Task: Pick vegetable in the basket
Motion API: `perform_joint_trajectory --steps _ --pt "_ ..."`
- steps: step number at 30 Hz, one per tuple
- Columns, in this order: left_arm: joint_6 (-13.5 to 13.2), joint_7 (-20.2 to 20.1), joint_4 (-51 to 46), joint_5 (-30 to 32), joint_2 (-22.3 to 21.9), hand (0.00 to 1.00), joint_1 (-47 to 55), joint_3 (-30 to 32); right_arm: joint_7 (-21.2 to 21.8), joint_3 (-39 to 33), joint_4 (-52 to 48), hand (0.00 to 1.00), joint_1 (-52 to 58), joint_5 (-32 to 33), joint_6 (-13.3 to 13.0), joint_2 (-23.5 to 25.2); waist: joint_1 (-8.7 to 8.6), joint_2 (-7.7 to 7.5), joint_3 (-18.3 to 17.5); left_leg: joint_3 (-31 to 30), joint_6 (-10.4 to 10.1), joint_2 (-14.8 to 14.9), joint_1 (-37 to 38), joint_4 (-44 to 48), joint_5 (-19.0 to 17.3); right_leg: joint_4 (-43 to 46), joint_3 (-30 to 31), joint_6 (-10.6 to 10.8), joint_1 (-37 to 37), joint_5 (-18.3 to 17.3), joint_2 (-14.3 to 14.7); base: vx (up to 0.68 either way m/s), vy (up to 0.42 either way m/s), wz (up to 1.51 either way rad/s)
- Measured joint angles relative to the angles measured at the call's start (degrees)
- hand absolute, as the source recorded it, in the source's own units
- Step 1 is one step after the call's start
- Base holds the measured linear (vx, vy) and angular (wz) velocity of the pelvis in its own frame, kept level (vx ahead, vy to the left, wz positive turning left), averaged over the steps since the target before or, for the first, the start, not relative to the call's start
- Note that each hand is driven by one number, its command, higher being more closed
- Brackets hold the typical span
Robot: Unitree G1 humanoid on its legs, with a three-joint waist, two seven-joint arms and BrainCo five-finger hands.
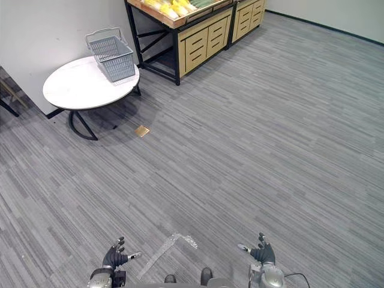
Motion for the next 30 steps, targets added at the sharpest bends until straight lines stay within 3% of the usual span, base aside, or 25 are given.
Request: perform_joint_trajectory --steps 12,21,30 --pt "0.0 0.1 -3.4 -0.7 1.1 0.0 0.2 5.1 -0.8 -2.4 -2.3 0.0 -0.7 -1.9 0.0 -1.2 -0.72 -0.18 0.4 -0.4 -0.2 -0.7 1.4 1.0 -0.2 0.9 0.6 0.9 1.6 -0.6 -1.0 0.06 0.028 0.05" --pt "0.0 0.1 -3.4 -3.4 0.9 0.0 0.4 8.2 -0.9 -5.3 -4.1 0.0 -0.3 -1.8 0.1 -1.4 -1.59 0.07 0.6 -0.2 0.5 -0.6 0.7 2.7 -3.5 2.3 0.9 0.9 0.9 -4.0 -1.1 -0.04 -0.031 -0.02" --pt "0.0 0.9 -4.2 -5.8 0.3 0.0 2.4 10.7 -0.9 -5.3 -5.1 0.0 -2.1 -1.7 0.3 -2.1 -1.08 0.69 0.8 3.0 1.5 0.2 -5.0 6.5 -8.2 4.9 2.5 1.7 -4.4 -5.2 -0.6 -0.02 0.014 -0.1"
